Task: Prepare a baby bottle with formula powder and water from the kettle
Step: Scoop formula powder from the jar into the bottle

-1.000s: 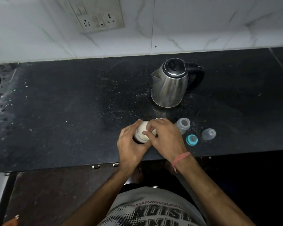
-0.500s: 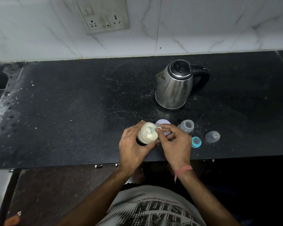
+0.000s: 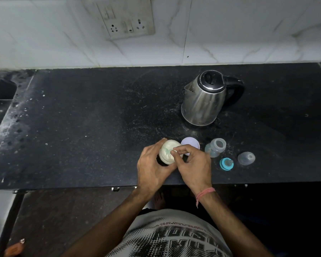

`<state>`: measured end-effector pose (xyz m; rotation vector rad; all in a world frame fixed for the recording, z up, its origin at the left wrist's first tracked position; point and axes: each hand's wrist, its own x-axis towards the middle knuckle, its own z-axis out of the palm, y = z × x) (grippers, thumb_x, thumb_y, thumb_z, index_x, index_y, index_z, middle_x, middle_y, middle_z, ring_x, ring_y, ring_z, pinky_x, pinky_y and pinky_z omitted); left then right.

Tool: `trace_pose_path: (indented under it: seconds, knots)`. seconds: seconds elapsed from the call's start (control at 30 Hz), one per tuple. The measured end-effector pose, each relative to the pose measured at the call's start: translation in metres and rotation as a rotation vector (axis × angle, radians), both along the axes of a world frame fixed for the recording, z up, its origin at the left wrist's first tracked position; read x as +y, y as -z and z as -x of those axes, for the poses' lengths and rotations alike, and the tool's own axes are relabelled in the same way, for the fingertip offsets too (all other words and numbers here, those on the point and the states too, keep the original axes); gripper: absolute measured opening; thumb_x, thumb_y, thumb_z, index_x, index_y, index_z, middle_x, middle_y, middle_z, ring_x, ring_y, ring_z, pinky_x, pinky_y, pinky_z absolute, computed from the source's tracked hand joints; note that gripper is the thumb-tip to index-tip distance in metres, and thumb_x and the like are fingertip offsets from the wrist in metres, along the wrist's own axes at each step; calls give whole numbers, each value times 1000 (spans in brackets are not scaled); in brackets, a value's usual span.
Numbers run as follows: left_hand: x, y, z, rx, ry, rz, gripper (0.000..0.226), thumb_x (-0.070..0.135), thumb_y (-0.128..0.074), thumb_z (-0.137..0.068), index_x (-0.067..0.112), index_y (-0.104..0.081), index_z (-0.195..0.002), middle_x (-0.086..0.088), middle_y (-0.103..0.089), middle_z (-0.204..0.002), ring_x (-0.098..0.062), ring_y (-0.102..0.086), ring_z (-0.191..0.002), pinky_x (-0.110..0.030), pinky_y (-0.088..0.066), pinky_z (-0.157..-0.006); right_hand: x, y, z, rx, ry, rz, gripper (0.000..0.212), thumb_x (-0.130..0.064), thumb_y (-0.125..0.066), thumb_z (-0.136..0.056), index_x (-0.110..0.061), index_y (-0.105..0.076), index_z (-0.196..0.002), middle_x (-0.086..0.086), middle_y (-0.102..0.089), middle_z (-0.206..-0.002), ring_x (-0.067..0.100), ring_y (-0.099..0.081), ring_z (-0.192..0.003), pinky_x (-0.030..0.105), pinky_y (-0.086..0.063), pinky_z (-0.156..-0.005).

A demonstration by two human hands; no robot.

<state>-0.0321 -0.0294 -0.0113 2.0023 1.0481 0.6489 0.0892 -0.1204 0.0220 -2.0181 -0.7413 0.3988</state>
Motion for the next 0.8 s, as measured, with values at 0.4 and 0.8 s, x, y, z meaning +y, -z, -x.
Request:
trace_pose_path:
  seconds: [0.4, 0.8]
  knots:
    - [7, 2, -3, 0, -2, -11, 83, 78, -86, -74, 36, -73, -145, 25, -72, -145, -3, -64, -130, -31, -55, -109, -16, -11, -9, -54, 16, -60, 8, -20, -93, -89, -26, -87, -93, -39, -59, -62, 5, -55, -50, 8, -39, -58]
    - [11, 1, -6, 8, -18, -3, 83, 78, -91, -71, 39, -73, -143, 25, -73, -142, -3, -64, -126, -24, -52, -105, -12, 3, -16, 199, 134, -105, 10, -22, -92, -90, -26, -84, -88, -18, -79, -79, 2, -49, -53, 20, -44, -59]
